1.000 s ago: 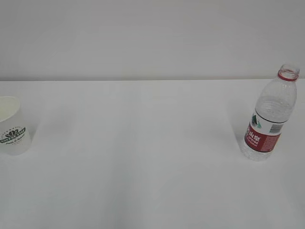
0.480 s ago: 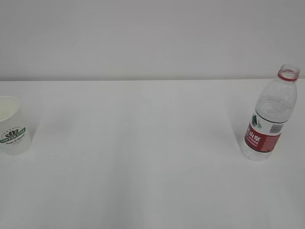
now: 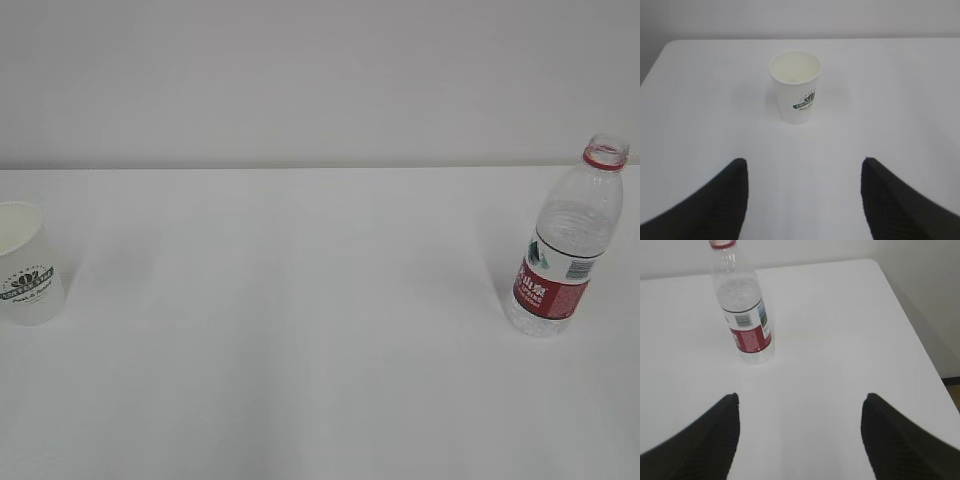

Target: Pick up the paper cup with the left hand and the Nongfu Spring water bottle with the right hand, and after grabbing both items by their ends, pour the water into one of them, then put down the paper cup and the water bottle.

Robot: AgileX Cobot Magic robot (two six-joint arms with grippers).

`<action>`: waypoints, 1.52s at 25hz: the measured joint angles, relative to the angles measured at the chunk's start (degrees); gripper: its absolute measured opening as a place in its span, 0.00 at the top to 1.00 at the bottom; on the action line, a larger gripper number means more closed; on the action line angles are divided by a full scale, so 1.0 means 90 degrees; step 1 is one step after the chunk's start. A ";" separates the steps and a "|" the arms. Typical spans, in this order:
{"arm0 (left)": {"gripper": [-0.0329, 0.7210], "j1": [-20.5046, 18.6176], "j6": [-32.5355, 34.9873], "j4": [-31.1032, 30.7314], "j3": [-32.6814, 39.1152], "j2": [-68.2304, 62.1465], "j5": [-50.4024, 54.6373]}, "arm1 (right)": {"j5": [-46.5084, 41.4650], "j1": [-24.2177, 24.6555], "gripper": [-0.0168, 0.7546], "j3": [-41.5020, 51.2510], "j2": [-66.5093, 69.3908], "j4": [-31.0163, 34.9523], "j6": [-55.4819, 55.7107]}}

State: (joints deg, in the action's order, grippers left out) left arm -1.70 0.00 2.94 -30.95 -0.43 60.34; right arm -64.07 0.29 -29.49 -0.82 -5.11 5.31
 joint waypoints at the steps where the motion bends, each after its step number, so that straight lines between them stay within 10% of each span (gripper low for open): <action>1: 0.27 0.0000 0.0000 0.0000 -0.0025 -0.0025 -0.0066 | 0.0033 0.0000 0.24 -0.0052 0.0000 0.0040 0.0000; 38: 0.27 0.0000 0.0000 -0.0011 -0.1210 -0.3554 -0.3385 | 0.3809 0.0000 0.24 -0.1580 0.3385 0.0640 -0.0058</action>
State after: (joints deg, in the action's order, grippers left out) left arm -1.70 0.00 2.84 -41.84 -32.41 29.88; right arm -29.79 0.29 -43.71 29.64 0.65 4.78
